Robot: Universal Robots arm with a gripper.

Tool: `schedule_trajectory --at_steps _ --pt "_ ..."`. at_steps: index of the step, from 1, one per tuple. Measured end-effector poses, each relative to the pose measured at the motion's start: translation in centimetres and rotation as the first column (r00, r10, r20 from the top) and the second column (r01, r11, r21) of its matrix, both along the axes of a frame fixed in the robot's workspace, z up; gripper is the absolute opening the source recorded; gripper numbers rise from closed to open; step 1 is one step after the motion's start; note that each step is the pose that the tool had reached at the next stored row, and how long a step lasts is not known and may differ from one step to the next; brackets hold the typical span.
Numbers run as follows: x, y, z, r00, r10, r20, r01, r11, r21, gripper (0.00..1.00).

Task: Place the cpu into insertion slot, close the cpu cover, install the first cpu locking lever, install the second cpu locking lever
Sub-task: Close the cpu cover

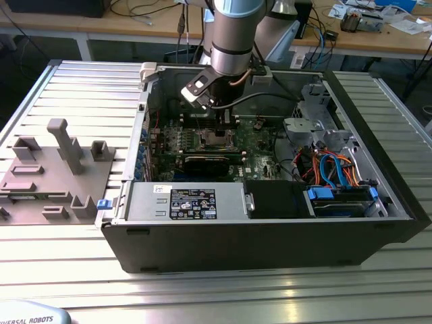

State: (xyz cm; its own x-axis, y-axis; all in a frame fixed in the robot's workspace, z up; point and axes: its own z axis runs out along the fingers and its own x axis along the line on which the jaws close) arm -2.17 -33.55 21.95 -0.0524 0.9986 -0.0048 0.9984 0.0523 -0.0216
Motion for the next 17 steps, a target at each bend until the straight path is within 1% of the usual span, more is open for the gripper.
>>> schedule_trajectory --at_steps 17 --pt "-0.34 0.0 -0.28 1.0 0.0 0.0 0.0 1.0 0.0 0.11"
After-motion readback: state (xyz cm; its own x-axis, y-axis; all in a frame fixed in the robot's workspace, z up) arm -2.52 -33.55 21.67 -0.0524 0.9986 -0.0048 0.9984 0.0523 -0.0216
